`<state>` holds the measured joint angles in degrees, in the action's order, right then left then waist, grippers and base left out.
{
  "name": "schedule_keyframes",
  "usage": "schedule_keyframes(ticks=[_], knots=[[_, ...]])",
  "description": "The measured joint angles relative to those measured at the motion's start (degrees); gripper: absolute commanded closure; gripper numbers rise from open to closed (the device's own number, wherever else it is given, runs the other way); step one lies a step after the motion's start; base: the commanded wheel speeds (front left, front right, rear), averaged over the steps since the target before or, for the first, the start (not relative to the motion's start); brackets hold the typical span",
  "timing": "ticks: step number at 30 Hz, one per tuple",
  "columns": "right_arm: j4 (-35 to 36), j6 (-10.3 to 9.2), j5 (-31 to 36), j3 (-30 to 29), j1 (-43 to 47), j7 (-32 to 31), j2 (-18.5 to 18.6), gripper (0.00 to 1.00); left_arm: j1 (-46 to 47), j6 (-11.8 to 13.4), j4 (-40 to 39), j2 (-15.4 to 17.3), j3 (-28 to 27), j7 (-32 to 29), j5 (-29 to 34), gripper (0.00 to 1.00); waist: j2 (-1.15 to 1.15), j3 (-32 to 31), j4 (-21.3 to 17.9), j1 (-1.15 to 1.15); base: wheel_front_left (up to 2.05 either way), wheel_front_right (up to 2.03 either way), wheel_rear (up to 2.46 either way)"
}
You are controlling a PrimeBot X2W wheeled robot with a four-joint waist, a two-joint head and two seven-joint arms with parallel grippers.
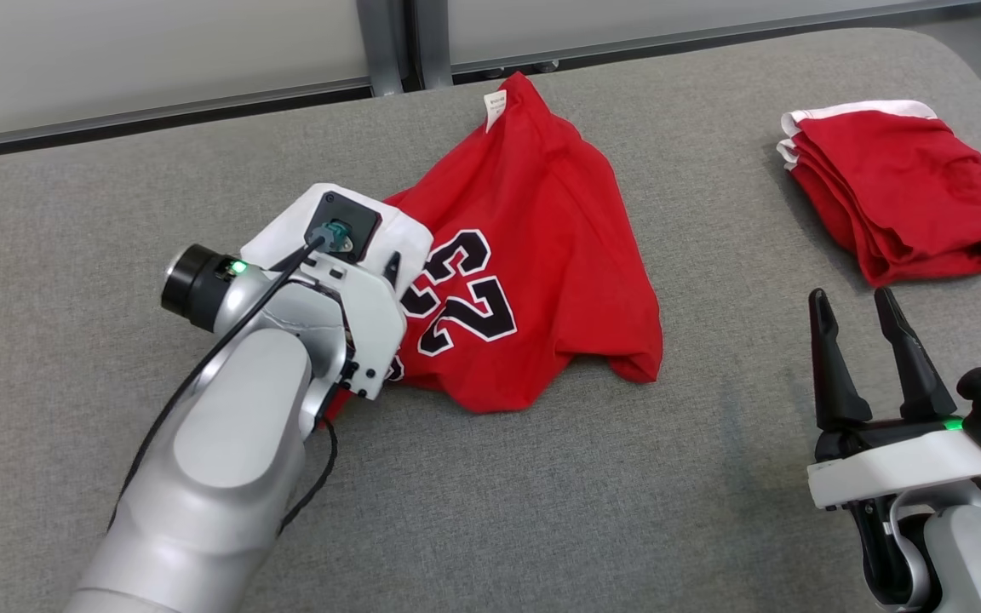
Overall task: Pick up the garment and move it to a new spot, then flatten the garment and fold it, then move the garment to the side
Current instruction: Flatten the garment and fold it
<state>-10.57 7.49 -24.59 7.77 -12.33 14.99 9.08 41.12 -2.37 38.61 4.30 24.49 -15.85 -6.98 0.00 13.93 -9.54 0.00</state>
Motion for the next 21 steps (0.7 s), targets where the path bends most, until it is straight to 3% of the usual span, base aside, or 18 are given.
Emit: schedule_keyframes(ticks=[1,2,5,21], knots=[[-0.07,0.00,0.00,0.08,-0.18,0.00,-0.09,0.00,0.92,0.23,1.30,0.13,0.45,-0.01,0.63,0.19,0.00,0.13,-0.10,0.00,0.00,0.00,0.00],[-0.25,0.00,0.00,0.33,-0.41,0.00,-0.32,0.00,2.24,0.41,3.22,0.18,0.71,0.30,0.99,0.53,0.00,0.29,-0.26,0.00,0.00,0.00,0.00],[-0.41,0.00,0.00,0.30,-0.66,0.00,-0.45,0.00,3.27,0.31,4.37,0.10,0.91,1.19,0.90,1.00,0.00,0.28,-0.20,0.00,0.00,0.00,0.00],[-1.71,0.00,0.27,-0.15,0.80,0.00,0.33,0.00,3.48,-1.45,6.70,-1.18,2.87,6.72,-3.36,1.00,0.00,-3.88,4.76,0.00,0.00,0.00,0.00]])
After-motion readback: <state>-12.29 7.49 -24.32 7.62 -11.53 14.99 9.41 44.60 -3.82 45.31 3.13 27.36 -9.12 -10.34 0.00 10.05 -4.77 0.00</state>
